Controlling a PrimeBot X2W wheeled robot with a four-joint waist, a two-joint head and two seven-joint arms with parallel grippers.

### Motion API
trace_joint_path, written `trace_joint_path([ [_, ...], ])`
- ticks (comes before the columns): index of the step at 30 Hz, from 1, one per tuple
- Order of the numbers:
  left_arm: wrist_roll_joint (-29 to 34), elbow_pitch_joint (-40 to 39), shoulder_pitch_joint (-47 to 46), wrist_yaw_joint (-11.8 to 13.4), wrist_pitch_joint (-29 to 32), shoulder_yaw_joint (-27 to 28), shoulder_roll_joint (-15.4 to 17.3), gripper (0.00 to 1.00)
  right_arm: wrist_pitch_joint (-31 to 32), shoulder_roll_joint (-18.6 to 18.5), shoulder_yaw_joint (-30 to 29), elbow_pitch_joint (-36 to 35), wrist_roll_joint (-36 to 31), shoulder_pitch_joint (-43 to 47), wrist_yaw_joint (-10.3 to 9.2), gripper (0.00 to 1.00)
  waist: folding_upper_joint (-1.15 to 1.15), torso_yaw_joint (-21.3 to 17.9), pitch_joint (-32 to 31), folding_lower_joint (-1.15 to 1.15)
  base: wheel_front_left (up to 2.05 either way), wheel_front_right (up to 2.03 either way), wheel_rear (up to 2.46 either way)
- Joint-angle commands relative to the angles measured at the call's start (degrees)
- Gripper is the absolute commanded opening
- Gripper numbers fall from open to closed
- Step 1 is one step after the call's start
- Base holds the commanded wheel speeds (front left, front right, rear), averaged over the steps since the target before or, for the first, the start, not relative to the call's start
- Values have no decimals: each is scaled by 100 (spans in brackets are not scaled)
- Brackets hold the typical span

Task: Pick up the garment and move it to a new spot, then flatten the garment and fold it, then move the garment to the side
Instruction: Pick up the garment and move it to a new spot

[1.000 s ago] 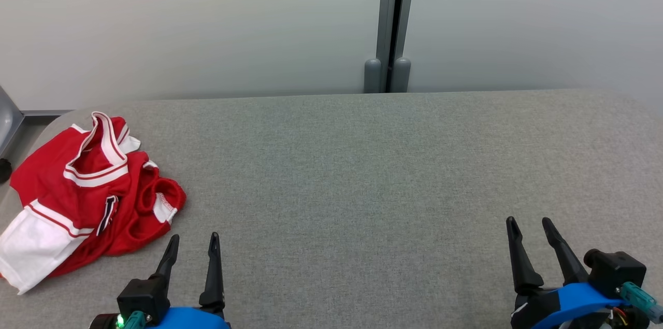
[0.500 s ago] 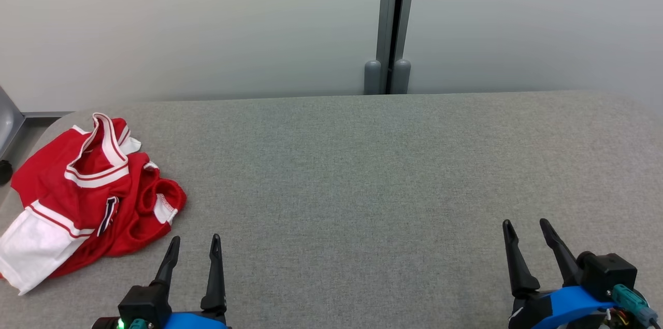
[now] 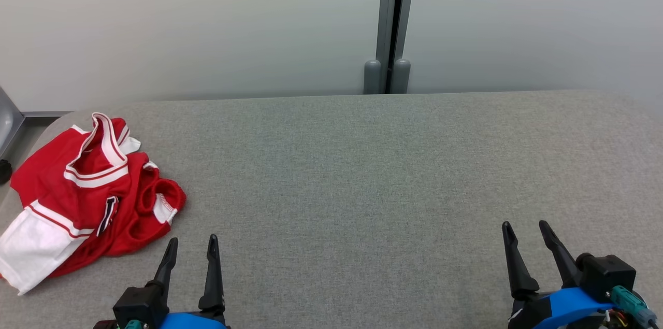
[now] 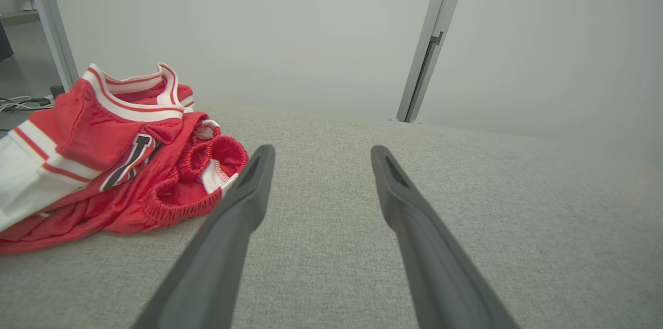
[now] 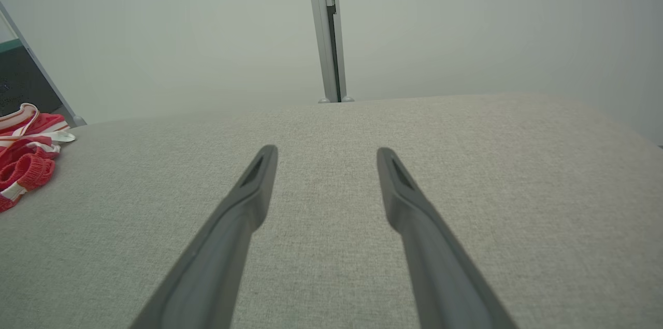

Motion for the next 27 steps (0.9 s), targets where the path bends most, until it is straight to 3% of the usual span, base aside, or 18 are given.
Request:
trace_joint_path([
  [1,-16,7,3,-6,-28,6,18,100,-47,-34,4,9,44,31,3,100,0,6,5,0,0,0,0],
  [11,21,19,-99,52,-24,-27,54,100,-57,-32,-38,22,14,61,3,100,0,301,28,0,0,0,0],
  [27,-51,-59,58,152,16,18,122,100,-69,-32,-9,61,47,105,2,100,0,1777,-36,0,0,0,0],
])
